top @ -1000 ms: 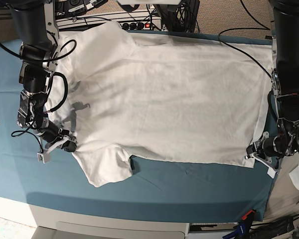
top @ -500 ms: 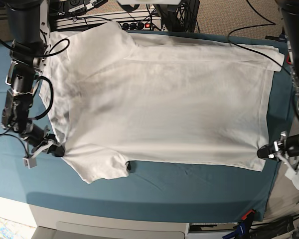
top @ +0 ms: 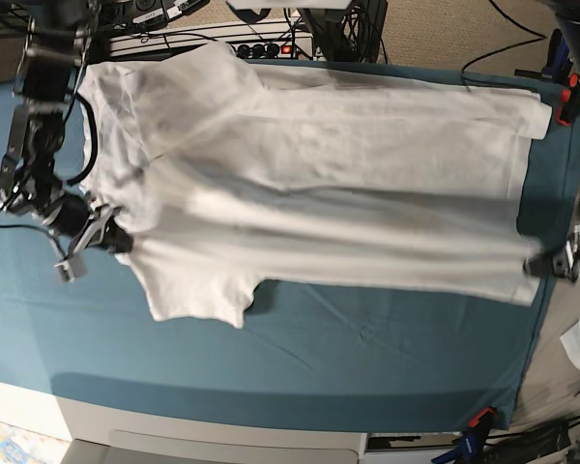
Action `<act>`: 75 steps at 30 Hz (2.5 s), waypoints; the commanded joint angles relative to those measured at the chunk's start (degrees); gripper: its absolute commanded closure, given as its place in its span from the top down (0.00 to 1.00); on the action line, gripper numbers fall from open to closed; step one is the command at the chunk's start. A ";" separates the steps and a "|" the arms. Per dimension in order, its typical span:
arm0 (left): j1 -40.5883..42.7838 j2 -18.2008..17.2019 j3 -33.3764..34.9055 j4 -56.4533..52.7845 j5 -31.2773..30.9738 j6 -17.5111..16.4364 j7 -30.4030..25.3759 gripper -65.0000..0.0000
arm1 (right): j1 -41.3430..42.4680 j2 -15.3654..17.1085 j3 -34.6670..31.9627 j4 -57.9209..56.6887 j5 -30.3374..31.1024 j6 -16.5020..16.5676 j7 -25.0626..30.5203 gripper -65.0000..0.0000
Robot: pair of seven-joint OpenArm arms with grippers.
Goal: Fold the T-shirt properly
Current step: 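Grasp the long edge with both grippers and fold it over lengthwise, then release the shirt and move the right gripper to the collar end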
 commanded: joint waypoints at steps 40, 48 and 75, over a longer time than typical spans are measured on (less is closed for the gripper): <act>18.40 -7.30 -0.28 18.99 -1.58 -0.28 -0.68 0.49 | -24.28 -2.27 19.67 12.74 5.53 0.06 -0.50 0.43; 18.34 -13.90 -1.03 22.97 -1.58 -0.28 -0.68 0.49 | -17.18 -2.25 27.56 14.67 7.19 0.06 1.90 0.43; 18.25 -12.79 -1.03 24.94 -1.58 -0.28 -0.68 0.49 | 2.25 -9.05 25.44 0.02 6.86 -0.76 -5.38 0.43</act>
